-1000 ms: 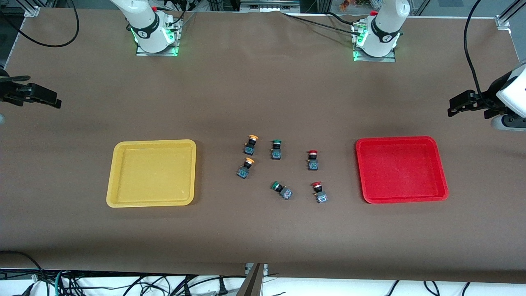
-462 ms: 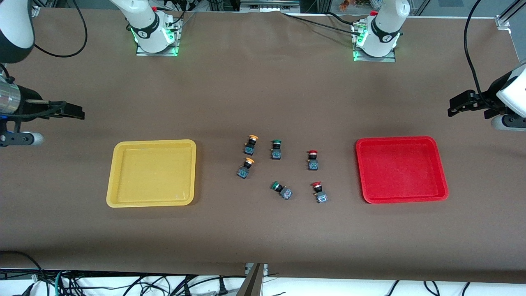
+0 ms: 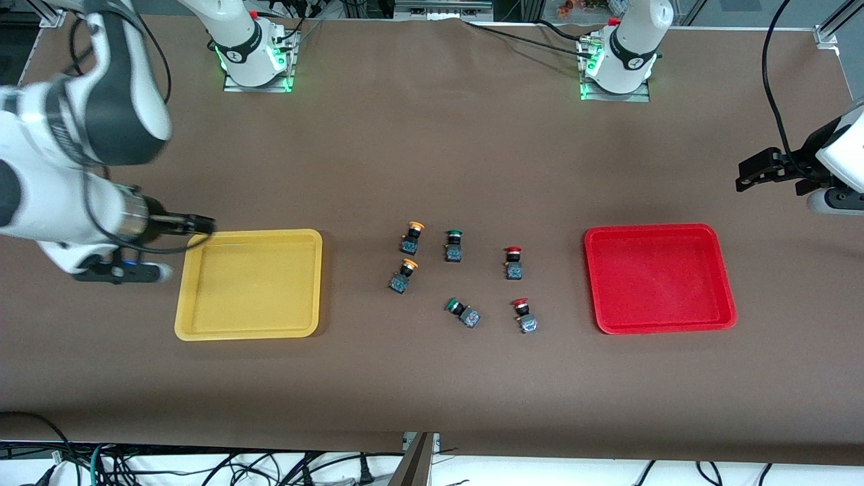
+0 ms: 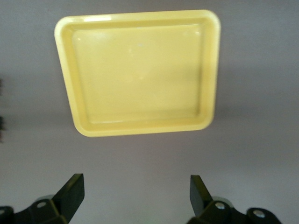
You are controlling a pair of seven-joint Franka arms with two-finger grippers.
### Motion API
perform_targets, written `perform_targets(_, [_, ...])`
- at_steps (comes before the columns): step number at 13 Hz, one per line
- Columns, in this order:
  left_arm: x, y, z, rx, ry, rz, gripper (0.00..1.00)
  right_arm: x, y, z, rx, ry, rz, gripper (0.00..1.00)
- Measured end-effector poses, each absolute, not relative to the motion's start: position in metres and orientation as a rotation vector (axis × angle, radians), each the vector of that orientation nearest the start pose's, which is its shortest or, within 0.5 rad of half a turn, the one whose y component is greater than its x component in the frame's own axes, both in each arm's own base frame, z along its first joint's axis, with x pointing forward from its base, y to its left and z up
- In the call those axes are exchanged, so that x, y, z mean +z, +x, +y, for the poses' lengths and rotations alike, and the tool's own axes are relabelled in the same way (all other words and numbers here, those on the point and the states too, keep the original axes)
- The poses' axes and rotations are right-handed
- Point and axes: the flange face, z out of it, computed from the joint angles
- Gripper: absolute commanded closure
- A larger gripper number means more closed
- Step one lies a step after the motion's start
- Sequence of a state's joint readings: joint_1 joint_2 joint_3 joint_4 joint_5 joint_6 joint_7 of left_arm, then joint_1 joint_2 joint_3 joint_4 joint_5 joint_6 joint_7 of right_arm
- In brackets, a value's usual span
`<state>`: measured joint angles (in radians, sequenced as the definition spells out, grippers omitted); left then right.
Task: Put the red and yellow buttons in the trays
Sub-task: 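Move the right gripper to an orange button while the left gripper reaches a red button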
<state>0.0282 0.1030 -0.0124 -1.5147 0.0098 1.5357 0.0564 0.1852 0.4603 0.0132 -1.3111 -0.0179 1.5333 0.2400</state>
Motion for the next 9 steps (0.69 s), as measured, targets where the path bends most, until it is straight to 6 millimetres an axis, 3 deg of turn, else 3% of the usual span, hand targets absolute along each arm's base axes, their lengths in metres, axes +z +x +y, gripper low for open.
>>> perform_targets(6, [0.588, 0.581, 0.012, 0.136, -3.133, 0.060, 0.00, 0.361, 0.651, 0.262, 0.346, -3.154, 0.319, 0.00])
perform_targets(9, [0.559, 0.580, 0.008, 0.300, -3.139, 0.070, 0.00, 0.324, 0.626, 0.345, 0.282, -3.146, 0.493, 0.00])
